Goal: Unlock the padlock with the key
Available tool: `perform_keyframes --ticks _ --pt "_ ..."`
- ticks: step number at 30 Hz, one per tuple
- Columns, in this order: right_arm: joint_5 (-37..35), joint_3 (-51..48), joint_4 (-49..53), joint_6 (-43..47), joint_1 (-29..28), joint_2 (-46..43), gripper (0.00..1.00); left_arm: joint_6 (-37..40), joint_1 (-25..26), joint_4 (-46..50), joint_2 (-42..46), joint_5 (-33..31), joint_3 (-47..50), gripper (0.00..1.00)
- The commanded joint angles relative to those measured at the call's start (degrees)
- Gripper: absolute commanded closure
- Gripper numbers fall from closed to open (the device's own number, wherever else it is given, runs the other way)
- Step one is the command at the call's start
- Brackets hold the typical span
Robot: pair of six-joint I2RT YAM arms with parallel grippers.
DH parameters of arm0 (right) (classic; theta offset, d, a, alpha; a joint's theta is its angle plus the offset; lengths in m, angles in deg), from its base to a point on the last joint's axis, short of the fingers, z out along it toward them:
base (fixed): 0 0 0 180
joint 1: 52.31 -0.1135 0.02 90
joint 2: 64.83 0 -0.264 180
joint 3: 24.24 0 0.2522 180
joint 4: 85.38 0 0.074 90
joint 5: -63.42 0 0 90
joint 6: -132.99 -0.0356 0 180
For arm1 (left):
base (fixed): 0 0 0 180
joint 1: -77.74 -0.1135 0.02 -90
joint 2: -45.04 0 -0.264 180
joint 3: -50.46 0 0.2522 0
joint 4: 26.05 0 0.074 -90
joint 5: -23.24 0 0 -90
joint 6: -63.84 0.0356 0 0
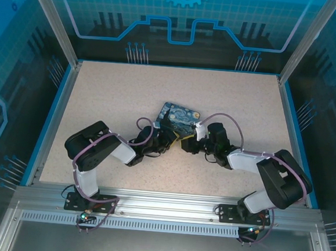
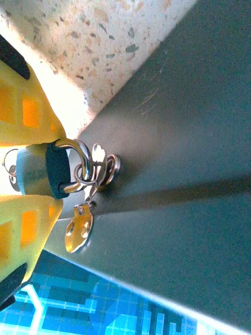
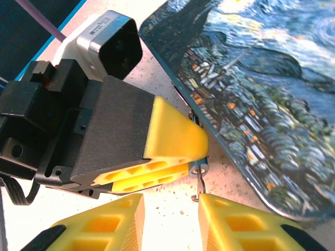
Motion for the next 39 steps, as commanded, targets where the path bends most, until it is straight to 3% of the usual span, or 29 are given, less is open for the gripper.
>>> perform_keyframes --ticks 1,5,21,33,39 --pt "-1.6 -0.5 4.5 -4.4 0.6 -2.3 0.66 -0.5 0.0 0.6 3.6 0.8 -2.6 0.93" --pt "-2.8 0.8 7.0 -5.8 -0.1 -2.4 0.66 -0.7 0.0 3.1 4.9 1.0 -3.7 0.87" --pt "-3.1 2.6 2.4 -5.2 0.1 -1.2 0.61 -0.1 -0.1 4.8 5.5 0.9 -4.1 0.92" --pt "-2.0 4.5 2.2 -5.3 0.3 1.7 0.68 -0.9 0.0 3.8 5.0 1.0 -3.9 0.93" --pt "-1.8 4.1 2.3 -5.1 0.3 2.4 0.77 -0.9 0.0 3.6 4.7 1.0 -4.0 0.94"
